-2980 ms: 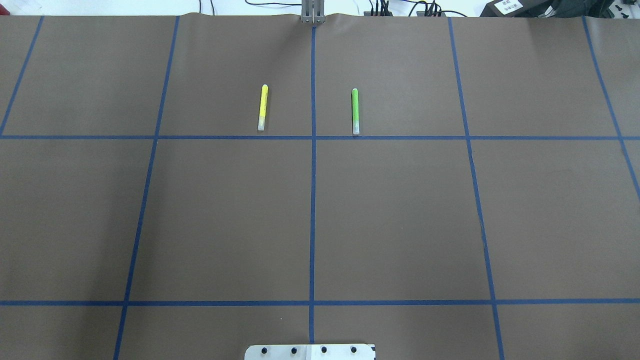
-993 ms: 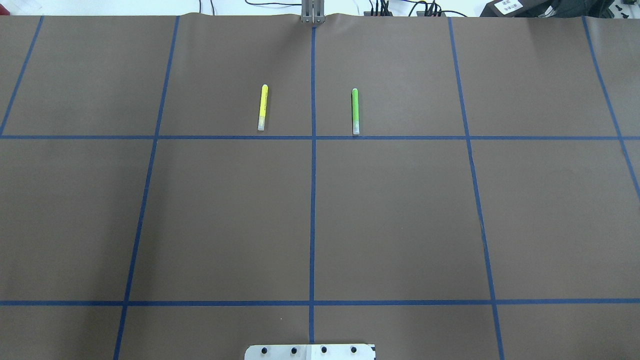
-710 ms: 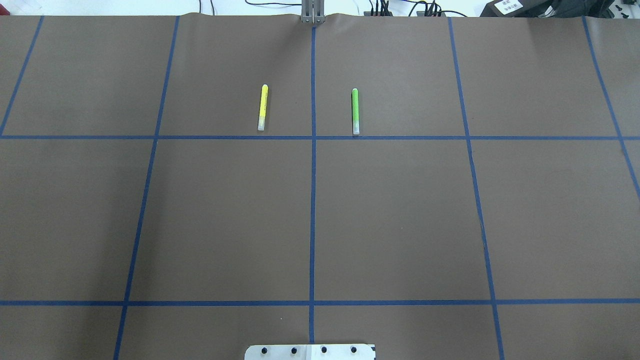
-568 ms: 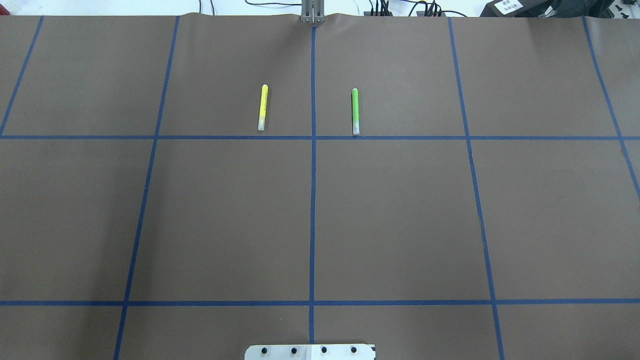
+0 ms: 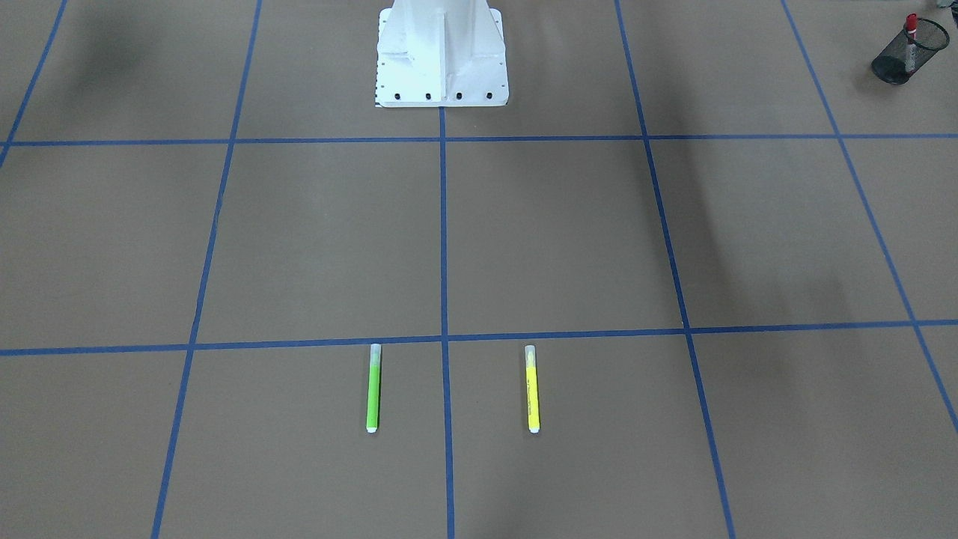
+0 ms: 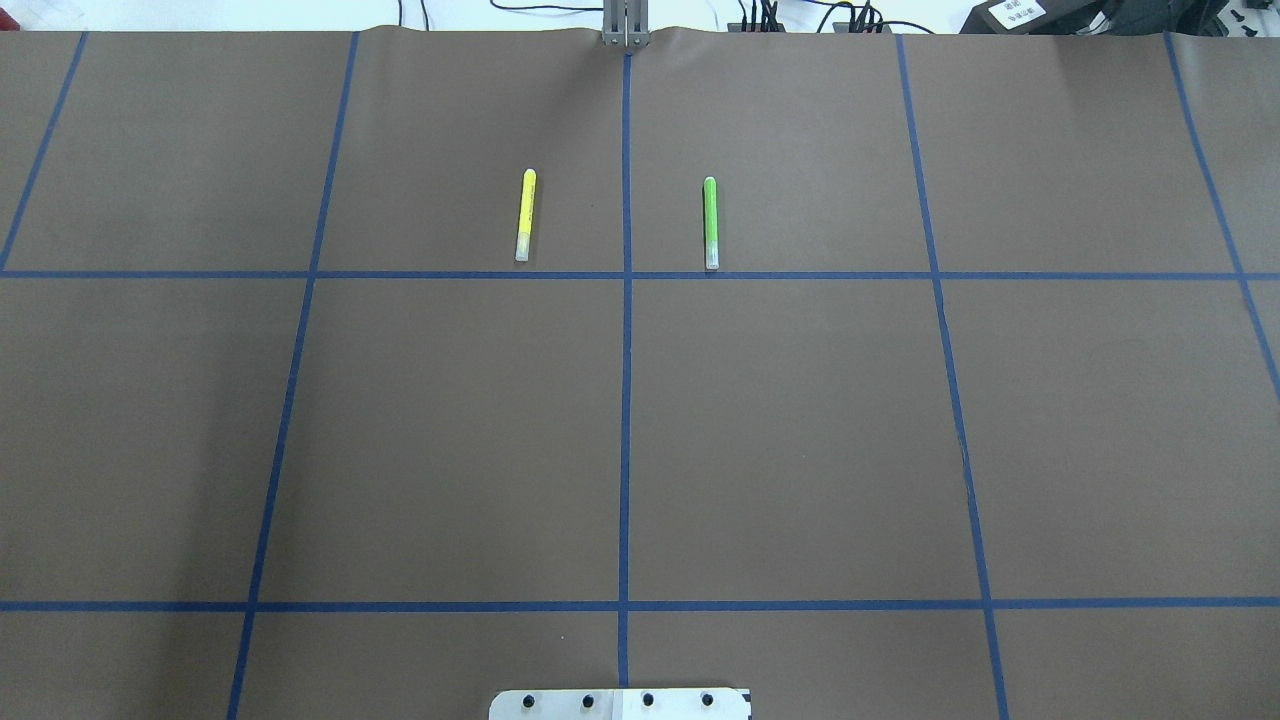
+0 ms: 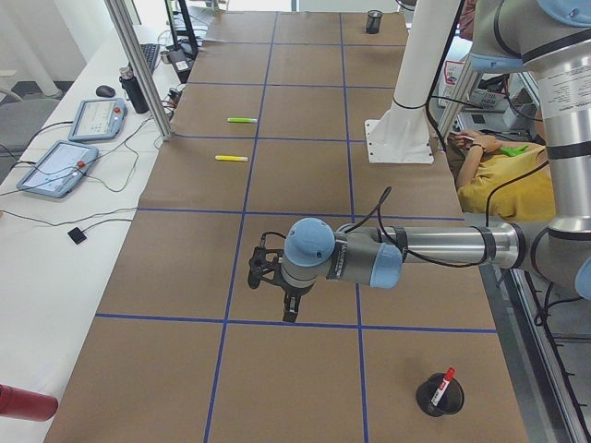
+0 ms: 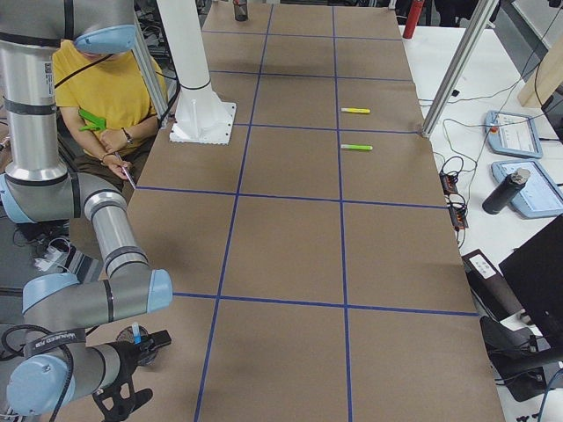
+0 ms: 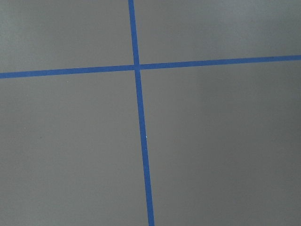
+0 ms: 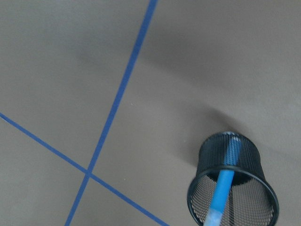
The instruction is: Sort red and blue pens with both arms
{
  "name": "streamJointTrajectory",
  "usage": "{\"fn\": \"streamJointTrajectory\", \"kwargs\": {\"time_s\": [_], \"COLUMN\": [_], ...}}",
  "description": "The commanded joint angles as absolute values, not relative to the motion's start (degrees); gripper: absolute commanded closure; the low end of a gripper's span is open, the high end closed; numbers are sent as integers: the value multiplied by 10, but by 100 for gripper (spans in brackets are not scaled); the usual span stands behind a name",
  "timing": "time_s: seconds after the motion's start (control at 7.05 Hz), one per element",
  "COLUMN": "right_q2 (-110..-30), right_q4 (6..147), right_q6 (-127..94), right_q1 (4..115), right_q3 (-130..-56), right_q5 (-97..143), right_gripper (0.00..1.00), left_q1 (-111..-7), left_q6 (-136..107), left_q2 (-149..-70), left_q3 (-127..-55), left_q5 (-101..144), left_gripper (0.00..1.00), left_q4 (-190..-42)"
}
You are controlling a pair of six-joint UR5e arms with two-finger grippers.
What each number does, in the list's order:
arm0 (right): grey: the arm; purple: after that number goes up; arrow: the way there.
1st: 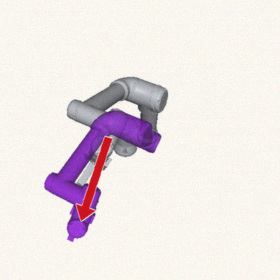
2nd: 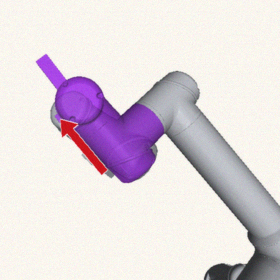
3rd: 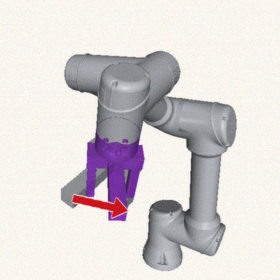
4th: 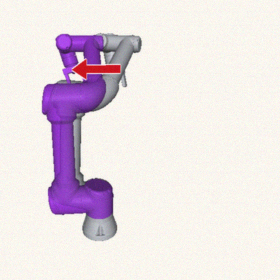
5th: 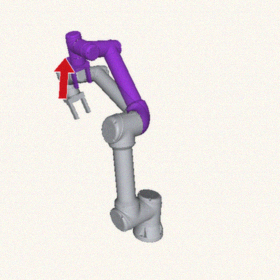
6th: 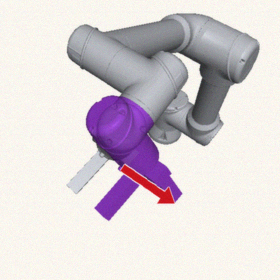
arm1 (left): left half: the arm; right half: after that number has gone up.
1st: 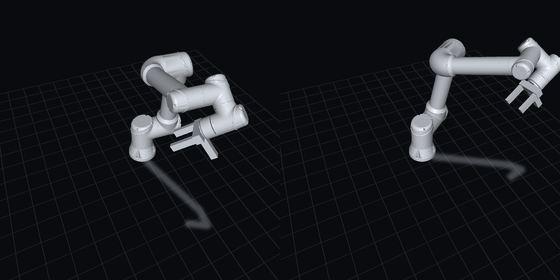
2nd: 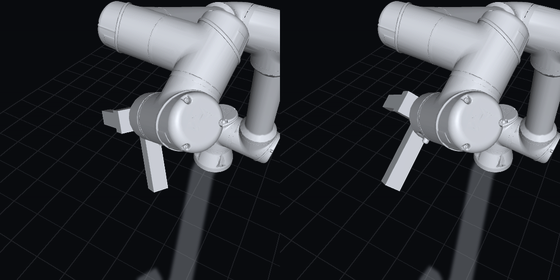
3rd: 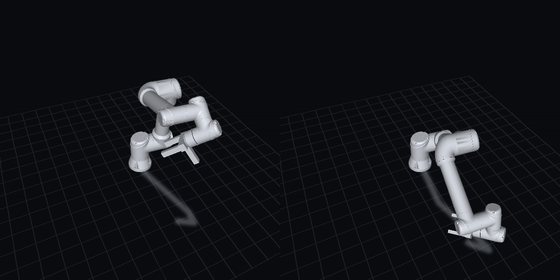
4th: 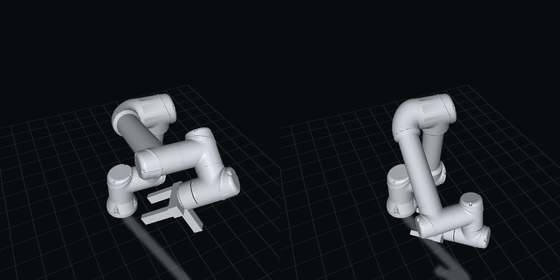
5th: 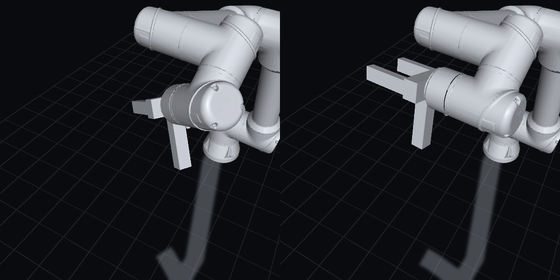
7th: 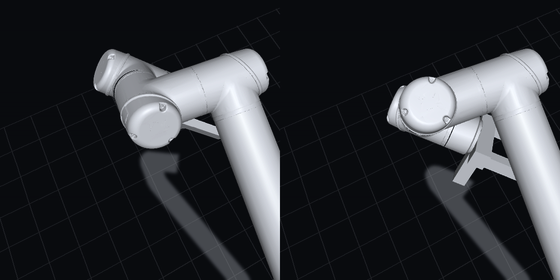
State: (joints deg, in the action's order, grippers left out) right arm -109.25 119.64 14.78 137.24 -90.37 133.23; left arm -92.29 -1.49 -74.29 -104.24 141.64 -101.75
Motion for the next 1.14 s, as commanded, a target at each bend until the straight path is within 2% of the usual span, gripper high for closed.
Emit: {"fn": "streamJointTrajectory", "kwargs": {"time_s": [0.0,0.28,0.99], "right_q2": [-1074,-1036,-891], "right_q4": [1050,992,990], "right_q6": [128,125,90], "right_q1": [1249,1153,945], "right_q3": [-907,-917,-918], "right_q5": [1368,1372,1361], "right_gripper": [0,0,0], "left_q1": [-922,-922,-922], "left_q6": [-15,-15,-20], "left_q2": [-744,-744,-753], "left_q3": [-1033,-1032,-1023], "left_q5": [1417,1417,1413], "left_gripper": [0,0,0], "left_q4": [-1018,-1017,-1019]}}
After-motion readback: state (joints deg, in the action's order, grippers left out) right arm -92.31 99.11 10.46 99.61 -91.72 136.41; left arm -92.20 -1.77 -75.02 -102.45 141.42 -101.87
